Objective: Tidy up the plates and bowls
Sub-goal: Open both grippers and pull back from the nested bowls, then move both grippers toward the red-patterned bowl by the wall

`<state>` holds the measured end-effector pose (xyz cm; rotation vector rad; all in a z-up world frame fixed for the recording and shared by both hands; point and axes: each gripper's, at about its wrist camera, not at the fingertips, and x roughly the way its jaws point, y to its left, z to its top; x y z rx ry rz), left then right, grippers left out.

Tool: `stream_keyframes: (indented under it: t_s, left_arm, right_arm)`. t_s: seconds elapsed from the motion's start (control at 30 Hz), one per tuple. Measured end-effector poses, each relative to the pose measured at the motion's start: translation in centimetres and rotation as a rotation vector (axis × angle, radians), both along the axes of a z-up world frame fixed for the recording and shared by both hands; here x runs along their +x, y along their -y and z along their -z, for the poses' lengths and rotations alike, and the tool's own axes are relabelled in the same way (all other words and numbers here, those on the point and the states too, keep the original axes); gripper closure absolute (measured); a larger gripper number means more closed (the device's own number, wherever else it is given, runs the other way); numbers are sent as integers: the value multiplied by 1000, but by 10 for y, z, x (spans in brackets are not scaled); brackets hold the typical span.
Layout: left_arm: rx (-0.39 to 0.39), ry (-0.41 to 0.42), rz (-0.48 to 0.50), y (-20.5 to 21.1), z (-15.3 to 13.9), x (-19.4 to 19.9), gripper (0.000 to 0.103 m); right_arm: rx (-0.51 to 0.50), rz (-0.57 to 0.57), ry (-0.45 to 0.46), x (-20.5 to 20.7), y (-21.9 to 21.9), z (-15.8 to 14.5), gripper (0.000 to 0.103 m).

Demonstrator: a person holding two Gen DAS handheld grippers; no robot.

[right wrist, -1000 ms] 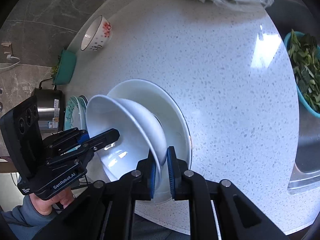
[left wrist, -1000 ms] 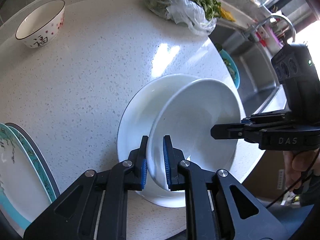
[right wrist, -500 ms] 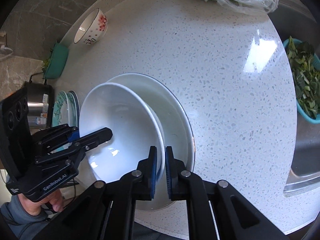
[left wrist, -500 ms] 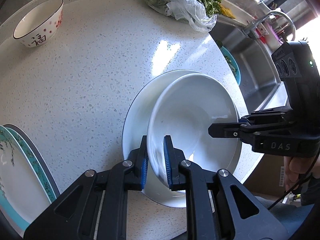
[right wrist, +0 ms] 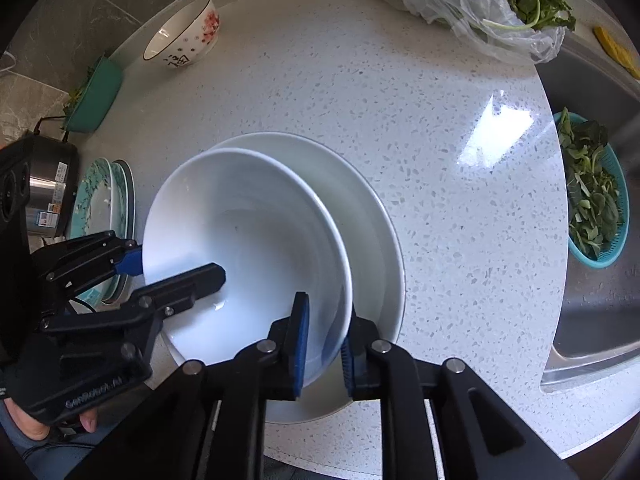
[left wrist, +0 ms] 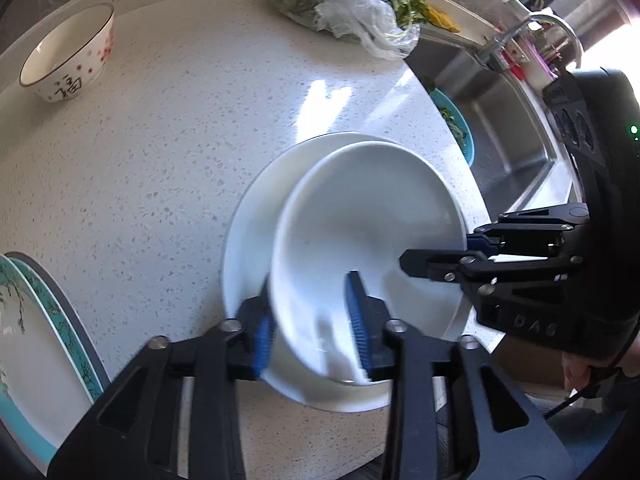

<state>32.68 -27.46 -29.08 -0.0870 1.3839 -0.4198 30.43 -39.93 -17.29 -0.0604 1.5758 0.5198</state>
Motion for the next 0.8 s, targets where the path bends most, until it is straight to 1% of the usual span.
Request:
stream_keyframes:
  t_s: [0.03, 0.07, 0.13, 0.2, 0.27, 0.3, 0.37, 0.47, 0.5, 0.53, 0.63, 0.67, 0.7, 0.73, 0.77, 0.8]
  left_arm:
    - [-9, 3, 8, 2, -1, 0, 51]
    - [-9, 7, 17, 5, -2, -1, 48]
    - [-4, 17, 19, 6, -4, -2, 46]
    - [-21, 17, 11, 5, -6, -2, 43]
    - [-24, 40, -4, 2, -11, -2, 37]
    - [-22, 46, -10, 1, -12, -2, 32]
    - [-58, 46, -28, -4, -14, -1, 31]
    - [-59, 56, -33, -6, -18, 0, 31]
    - [-60, 59, -32, -7, -19, 0, 29]
    - [-61, 60, -33, -7, -21, -1, 29]
    - [-84, 81, -41, -14, -36, -1, 29]
    - [-96, 94, -45, -18, -43, -1, 29]
    - [-106, 101, -49, -21, -48, -1, 26]
    - [-132, 108, -61, -29, -58, 2, 16]
    - [-150, 109, -70, -34, -64, 5, 9]
    - [-169, 113, -86, -43, -72, 8, 1]
  right_arm:
    - [-2, 1, 0, -1, -1, 0, 85]
    - [0, 5, -7, -1, -1, 0, 83]
    - [5, 18, -13, -1, 1, 0, 83]
    - [16, 25, -15, -3, 3, -2, 82]
    - [9, 23, -3, -3, 4, -5, 81]
    - [9, 28, 4, -3, 4, -7, 78]
    - [9, 30, 25, -2, 6, -14, 73]
    - [7, 20, 35, -3, 8, -17, 71]
    - [8, 18, 32, -4, 10, -18, 68]
    - [6, 17, 33, -4, 10, -19, 63]
    - [17, 29, 45, -1, 16, -29, 59]
    - [21, 33, 54, 0, 19, -35, 54]
    - [30, 40, 69, 2, 22, -42, 43]
    - [41, 48, 85, 4, 25, -49, 38]
    - [66, 61, 103, 7, 30, -57, 33]
    - [113, 83, 119, 13, 34, -67, 30]
